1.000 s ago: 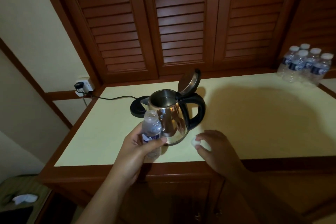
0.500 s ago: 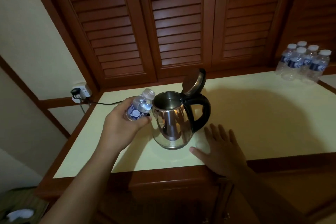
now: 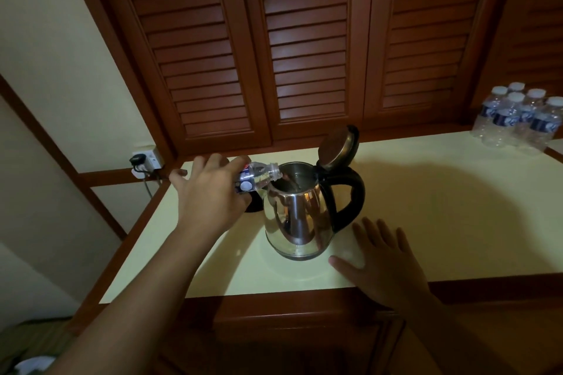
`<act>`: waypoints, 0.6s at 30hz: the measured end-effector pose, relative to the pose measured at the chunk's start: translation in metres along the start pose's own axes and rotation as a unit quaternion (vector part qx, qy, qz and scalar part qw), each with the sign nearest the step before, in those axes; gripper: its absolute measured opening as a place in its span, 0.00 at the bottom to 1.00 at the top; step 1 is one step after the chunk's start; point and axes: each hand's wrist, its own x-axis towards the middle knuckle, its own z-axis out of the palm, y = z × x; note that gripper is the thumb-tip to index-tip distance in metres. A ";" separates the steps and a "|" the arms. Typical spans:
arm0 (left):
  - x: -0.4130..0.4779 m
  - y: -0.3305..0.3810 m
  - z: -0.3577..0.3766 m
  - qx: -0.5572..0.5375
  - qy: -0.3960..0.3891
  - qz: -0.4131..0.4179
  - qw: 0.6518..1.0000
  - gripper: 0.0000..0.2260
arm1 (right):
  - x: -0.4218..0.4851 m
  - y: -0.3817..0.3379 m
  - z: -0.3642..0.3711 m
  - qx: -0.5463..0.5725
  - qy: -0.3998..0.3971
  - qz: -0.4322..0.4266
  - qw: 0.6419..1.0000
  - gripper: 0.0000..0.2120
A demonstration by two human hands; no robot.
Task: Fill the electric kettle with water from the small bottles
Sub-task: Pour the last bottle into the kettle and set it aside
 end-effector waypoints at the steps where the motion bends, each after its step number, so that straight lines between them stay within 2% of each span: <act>1: 0.001 -0.001 0.000 0.011 0.007 0.006 1.000 0.29 | 0.000 0.000 0.000 0.001 -0.001 0.000 1.000 0.51; 7: 0.005 -0.003 0.000 0.048 0.038 0.040 0.997 0.28 | 0.000 0.000 0.000 0.001 -0.005 0.005 1.000 0.51; 18: 0.011 0.005 -0.003 0.073 0.050 0.057 0.994 0.31 | 0.000 0.000 -0.001 0.003 -0.001 0.003 1.000 0.50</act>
